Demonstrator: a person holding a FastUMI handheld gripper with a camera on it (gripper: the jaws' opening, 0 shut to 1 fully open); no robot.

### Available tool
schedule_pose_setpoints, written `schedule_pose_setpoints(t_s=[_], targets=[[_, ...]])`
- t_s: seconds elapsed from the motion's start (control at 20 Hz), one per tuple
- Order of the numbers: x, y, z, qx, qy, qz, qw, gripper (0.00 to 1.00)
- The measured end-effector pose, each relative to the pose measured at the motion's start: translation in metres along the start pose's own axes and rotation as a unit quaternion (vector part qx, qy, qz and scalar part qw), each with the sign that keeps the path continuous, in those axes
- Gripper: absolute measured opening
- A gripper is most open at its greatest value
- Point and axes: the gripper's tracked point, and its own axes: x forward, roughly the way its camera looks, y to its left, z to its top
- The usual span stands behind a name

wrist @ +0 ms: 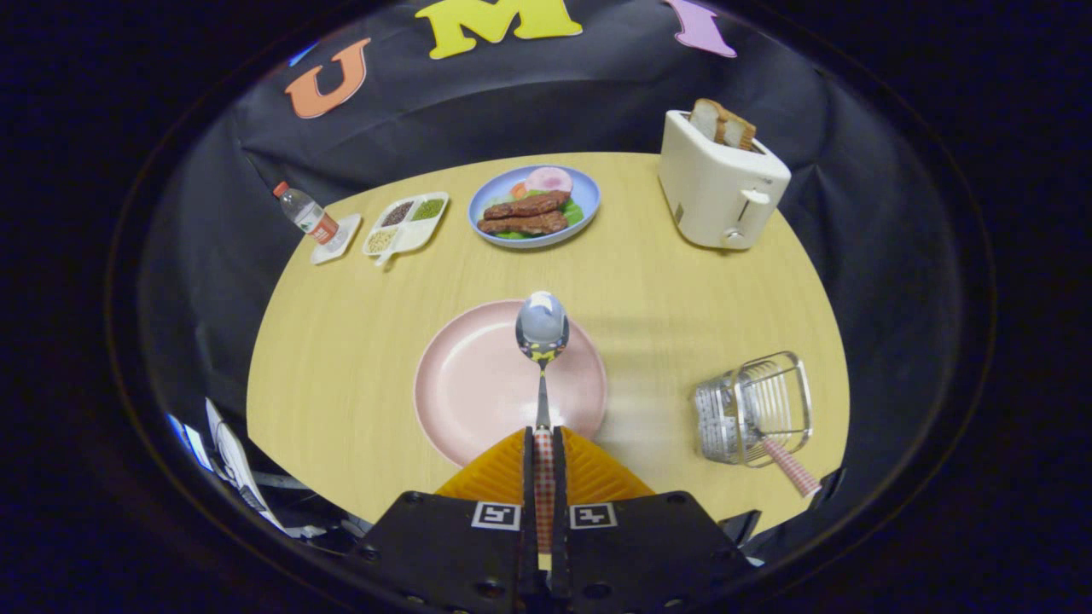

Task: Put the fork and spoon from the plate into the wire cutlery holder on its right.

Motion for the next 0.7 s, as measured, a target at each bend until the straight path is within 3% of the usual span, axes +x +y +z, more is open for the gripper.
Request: schedule_pose_setpoints(t_s=[0.4, 0.7], targets=[[-0.048, -0.094, 0.010, -0.007, 0.015, -0.018, 1.000, 0.06], [-0.060, -0.135, -0.001, -0.029, 0.057, -0.024, 0.998, 0.06]])
